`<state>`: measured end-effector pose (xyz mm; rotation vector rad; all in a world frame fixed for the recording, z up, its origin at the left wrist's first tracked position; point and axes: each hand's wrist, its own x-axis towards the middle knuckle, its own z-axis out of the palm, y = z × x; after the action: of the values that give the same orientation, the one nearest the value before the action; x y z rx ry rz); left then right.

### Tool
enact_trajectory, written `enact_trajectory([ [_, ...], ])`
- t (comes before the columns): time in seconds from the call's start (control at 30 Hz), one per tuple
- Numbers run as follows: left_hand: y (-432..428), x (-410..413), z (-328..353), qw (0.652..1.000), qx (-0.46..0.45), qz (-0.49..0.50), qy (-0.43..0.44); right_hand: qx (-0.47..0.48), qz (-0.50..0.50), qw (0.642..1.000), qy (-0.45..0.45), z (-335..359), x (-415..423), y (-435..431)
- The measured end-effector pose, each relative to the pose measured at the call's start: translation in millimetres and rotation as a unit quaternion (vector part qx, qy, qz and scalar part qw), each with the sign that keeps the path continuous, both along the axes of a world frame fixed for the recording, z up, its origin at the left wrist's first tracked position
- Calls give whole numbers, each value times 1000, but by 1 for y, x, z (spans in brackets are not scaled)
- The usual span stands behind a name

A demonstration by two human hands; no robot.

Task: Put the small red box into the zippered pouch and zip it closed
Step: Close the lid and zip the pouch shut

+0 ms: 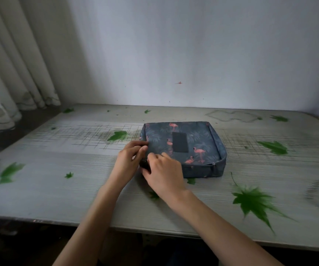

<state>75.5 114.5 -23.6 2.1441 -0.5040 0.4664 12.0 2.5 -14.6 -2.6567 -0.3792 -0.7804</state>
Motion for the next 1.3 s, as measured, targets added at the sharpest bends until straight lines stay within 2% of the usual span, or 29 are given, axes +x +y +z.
enact_trajectory([
  [0.17,-2,0,-1,1000,5,13,-11,51,-21,997,49,3,2,0],
  [0.3,-4,0,-3,1000,10,16,-16,58,-31,995,72,3,0,-6],
  [0.77,-7,-4,-2,999,23,26,-17,70,-66,991,92,2,-24,-53],
  [1.03,-6,-6,-1,999,38,33,-3,83,-81,991,66,1,-33,-70],
  [1.3,-8,-8,0,999,28,36,11,94,-87,988,91,0,-39,-83],
])
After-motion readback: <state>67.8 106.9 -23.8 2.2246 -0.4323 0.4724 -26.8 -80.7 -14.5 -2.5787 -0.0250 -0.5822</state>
